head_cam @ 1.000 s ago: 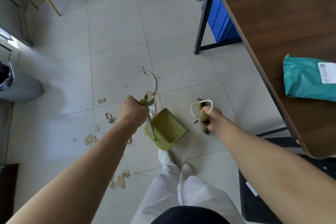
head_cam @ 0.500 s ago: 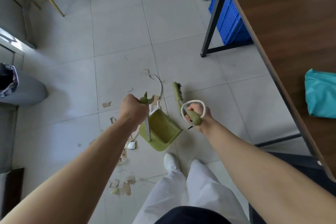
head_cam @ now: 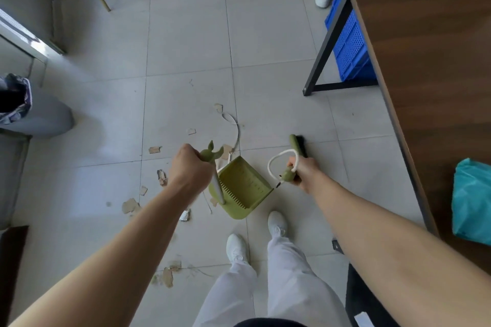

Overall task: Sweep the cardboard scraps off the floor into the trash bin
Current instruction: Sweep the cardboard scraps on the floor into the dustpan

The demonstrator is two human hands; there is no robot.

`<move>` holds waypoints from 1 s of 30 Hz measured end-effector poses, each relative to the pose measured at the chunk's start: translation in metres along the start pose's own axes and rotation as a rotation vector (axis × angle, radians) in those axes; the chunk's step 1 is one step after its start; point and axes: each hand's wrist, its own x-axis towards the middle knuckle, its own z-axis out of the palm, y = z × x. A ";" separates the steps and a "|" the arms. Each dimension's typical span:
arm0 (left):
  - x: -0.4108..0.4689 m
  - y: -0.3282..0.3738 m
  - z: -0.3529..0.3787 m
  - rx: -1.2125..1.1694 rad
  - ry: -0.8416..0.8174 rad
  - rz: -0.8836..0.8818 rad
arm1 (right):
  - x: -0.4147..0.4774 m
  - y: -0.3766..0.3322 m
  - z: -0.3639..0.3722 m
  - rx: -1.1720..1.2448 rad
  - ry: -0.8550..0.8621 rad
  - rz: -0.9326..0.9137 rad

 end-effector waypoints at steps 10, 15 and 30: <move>0.013 0.016 0.001 -0.059 0.044 -0.144 | -0.006 -0.031 0.037 -0.084 -0.171 -0.034; 0.011 0.022 -0.004 -0.116 0.105 -0.172 | 0.015 -0.064 0.053 -0.343 -0.142 -0.098; 0.001 -0.023 -0.011 -0.279 0.256 -0.344 | 0.016 -0.046 0.105 -0.754 -0.379 -0.088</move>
